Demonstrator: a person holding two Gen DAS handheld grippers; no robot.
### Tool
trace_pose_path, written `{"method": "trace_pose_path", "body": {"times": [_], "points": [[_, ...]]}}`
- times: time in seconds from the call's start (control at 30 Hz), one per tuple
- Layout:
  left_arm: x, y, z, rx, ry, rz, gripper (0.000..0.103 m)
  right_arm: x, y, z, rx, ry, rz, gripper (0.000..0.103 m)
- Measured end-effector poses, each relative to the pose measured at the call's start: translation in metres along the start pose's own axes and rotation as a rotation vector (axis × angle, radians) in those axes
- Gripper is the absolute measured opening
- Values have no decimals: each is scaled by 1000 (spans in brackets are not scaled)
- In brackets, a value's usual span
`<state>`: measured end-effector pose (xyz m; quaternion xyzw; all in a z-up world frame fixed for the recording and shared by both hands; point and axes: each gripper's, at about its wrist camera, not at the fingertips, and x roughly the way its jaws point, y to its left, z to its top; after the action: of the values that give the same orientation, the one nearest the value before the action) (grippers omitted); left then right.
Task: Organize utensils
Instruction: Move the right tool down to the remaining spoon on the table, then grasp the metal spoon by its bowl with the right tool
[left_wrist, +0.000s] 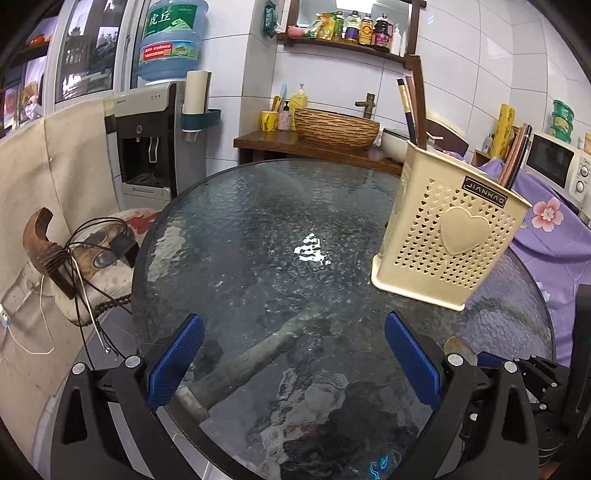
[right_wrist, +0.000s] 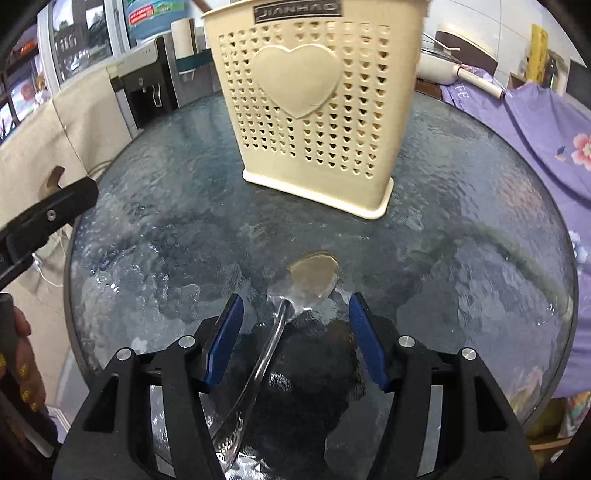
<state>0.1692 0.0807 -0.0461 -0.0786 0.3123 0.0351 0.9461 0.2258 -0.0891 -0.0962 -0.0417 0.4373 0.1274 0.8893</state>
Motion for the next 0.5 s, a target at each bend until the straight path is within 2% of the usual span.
{"method": "trace_pose_path", "body": {"times": [0.2,0.5], "points": [[0,3,-1,-4,2,0,96,8,8,10,-30,30,-26,58],[1,3,-2,-9,11,-7,96,11,15,22,-64,50,0,33]]}}
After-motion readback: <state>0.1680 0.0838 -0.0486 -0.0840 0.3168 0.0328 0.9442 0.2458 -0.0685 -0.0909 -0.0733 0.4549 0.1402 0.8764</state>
